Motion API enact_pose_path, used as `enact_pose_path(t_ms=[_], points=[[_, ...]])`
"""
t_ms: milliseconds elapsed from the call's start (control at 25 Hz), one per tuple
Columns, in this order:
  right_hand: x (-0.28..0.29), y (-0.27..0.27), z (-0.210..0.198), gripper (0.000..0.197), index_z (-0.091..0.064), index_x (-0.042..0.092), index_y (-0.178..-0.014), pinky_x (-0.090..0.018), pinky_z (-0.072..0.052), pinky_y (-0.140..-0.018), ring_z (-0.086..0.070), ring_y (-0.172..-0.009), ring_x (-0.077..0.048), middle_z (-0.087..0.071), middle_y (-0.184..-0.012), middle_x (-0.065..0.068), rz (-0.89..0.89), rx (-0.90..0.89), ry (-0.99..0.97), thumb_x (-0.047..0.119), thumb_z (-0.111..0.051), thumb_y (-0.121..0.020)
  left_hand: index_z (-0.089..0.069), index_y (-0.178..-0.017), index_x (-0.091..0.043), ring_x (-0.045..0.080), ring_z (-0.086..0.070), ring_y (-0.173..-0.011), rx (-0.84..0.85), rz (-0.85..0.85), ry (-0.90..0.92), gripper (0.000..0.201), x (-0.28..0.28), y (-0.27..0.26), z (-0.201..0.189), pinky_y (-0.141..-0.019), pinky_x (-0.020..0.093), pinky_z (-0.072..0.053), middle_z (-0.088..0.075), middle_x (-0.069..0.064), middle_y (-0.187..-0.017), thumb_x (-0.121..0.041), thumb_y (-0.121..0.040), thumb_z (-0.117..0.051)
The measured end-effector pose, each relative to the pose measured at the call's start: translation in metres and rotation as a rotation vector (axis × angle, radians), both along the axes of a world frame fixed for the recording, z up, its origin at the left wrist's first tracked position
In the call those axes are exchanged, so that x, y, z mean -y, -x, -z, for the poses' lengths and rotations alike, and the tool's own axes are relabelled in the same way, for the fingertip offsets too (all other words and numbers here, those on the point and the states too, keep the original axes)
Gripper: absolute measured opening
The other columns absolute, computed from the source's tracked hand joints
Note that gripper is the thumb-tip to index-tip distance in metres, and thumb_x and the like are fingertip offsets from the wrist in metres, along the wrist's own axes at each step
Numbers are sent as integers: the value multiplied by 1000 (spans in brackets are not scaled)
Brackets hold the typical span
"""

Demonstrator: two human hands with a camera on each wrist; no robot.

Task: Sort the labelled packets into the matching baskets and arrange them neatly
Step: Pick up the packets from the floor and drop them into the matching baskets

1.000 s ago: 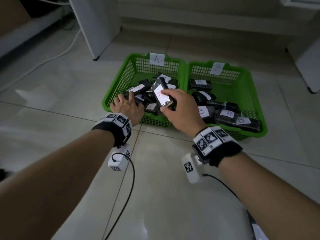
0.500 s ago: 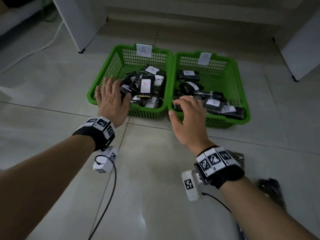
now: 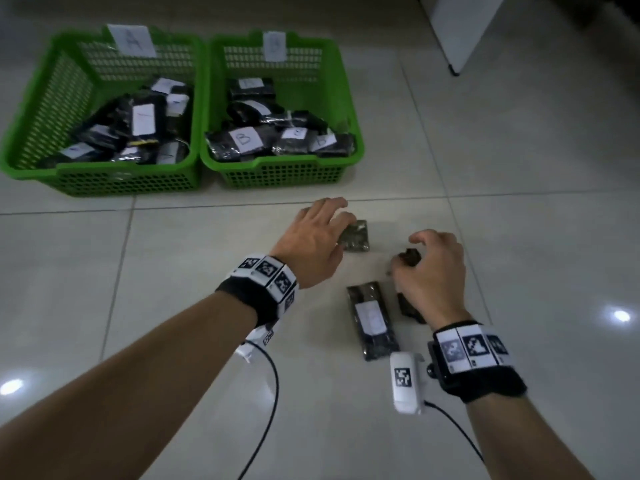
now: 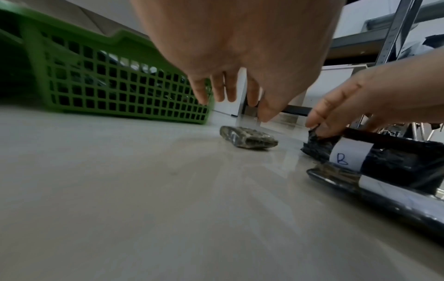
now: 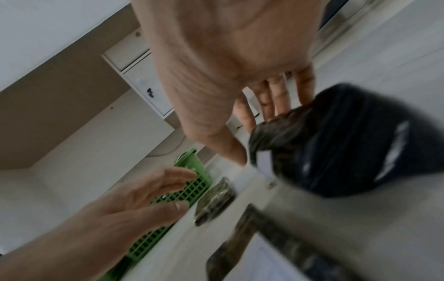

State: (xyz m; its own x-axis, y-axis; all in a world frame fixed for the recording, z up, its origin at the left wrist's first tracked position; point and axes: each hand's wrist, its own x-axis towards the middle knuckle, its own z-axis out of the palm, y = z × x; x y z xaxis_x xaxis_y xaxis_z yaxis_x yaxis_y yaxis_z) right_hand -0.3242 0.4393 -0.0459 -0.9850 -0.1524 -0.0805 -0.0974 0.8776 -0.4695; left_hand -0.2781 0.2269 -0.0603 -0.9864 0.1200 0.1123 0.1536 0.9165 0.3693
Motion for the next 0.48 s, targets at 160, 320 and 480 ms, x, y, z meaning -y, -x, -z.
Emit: enact_pose_path(t_ms=[160, 320, 480], points=[[-26, -4, 3, 62, -56, 21, -107, -33, -52, -75, -62, -89, -17, -64, -101, 2, 46, 290, 21, 44, -87, -59, -37, -142, -21, 30, -38, -133, 192, -70, 98, 56, -21, 14, 11, -110, 44, -33, -38, 7, -146, -37, -92, -56], [-14, -2, -2, 44, -62, 19, -103, -27, -54, -64, -67, -75, -9, -70, -85, 8, 191, 269, 366, 28, -86, -67, -44, -136, -16, 30, -50, -115, 131, -113, -20, 46, -13, -3, 15, -98, 42, -44, -51, 9, -130, -31, -94, -55], [1, 7, -20, 21, -76, 6, -97, -37, -54, -69, -66, -80, -26, -73, -88, -10, 241, 640, 1016, 20, -76, -82, -54, -121, -12, 29, -61, -81, -1, -269, -321, 29, 16, -33, 7, -66, 34, -45, -67, 9, -101, -30, -103, -41]])
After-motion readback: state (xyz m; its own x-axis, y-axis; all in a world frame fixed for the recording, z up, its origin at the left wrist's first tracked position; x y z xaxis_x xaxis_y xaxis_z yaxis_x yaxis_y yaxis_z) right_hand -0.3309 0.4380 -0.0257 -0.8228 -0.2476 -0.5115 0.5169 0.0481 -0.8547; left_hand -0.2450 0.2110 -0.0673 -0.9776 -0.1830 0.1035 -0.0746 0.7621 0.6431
